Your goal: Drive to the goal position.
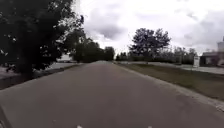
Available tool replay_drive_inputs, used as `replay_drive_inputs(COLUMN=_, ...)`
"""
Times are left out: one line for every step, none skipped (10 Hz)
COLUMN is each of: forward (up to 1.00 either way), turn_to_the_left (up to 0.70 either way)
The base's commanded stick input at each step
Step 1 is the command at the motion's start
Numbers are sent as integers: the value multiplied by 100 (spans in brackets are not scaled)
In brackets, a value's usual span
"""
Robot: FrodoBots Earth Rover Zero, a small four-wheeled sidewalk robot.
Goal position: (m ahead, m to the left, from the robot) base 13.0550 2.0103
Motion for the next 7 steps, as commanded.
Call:
replay_drive_inputs(forward=100, turn_to_the_left=1)
replay_drive_inputs(forward=100, turn_to_the_left=1)
replay_drive_inputs(forward=100, turn_to_the_left=1)
replay_drive_inputs(forward=100, turn_to_the_left=1)
replay_drive_inputs(forward=100, turn_to_the_left=1)
replay_drive_inputs(forward=100, turn_to_the_left=1)
replay_drive_inputs(forward=100, turn_to_the_left=1)
